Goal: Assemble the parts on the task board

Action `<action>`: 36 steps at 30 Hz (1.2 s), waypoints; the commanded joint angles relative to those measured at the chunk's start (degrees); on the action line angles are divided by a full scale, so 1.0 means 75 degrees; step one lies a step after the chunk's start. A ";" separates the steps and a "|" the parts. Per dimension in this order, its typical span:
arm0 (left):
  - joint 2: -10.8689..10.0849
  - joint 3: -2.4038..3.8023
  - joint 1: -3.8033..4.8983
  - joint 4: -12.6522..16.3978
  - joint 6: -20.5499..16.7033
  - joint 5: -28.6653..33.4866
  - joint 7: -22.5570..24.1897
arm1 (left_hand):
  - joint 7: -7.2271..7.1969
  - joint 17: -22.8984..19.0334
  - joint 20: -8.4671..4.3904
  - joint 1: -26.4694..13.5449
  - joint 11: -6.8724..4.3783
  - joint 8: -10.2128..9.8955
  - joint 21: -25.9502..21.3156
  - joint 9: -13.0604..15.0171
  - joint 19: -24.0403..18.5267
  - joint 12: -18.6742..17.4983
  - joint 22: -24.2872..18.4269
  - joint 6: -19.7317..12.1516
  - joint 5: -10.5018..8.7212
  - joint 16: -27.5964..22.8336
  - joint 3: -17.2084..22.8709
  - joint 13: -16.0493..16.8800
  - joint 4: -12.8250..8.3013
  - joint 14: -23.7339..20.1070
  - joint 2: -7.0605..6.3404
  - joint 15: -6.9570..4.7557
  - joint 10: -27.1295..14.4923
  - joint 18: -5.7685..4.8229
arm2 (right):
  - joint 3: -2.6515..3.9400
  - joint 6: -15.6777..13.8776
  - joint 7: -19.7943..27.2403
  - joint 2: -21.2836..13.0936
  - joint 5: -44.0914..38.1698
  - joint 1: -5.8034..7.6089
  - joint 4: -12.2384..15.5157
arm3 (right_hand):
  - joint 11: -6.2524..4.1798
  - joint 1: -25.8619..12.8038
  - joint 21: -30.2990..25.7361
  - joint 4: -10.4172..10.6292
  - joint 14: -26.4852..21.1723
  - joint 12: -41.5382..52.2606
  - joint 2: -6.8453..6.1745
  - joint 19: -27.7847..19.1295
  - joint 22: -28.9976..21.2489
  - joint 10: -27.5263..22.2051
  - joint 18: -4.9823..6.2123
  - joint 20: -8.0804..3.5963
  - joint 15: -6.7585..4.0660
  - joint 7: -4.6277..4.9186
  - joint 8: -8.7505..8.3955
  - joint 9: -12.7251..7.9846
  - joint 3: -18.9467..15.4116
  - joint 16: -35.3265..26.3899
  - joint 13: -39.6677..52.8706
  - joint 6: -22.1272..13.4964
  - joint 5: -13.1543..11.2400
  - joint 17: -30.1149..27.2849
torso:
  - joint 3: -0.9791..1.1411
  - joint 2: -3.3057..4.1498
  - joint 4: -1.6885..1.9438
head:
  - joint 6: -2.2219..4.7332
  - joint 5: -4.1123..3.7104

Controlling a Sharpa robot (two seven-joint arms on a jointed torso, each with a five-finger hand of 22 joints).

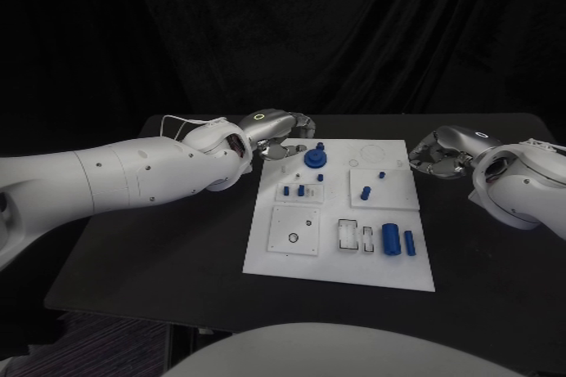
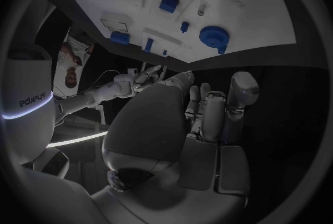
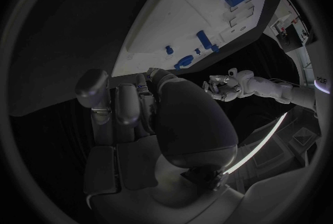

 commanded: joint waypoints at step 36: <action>0.1368 0.0006 -0.0469 -0.1436 0.1856 -0.0193 0.0426 | -0.0135 0.0016 0.0336 -0.0843 0.0182 -0.1000 0.0441 -0.1144 -0.0181 0.0171 0.0872 0.0802 -0.0003 0.0133 0.1159 -0.0661 -0.0700 -0.0082 -0.0342 0.0186 0.0052 0.0153 | 0.0005 0.0065 -0.0027 0.0082 0.0013 -0.0016 -0.0038 | -0.0011 -0.0093 -0.0035 0.0039 -0.0034 -0.0015 -0.0034 -0.0019 0.0852 -0.0048 0.0065 -0.0013 -0.0020 -0.0016 0.0037 -0.0005 0.0006 -0.0015 0.0353 0.0042 0.0046 -0.0035 | -0.0038 0.0016 -0.0035 | -0.0002 -0.0024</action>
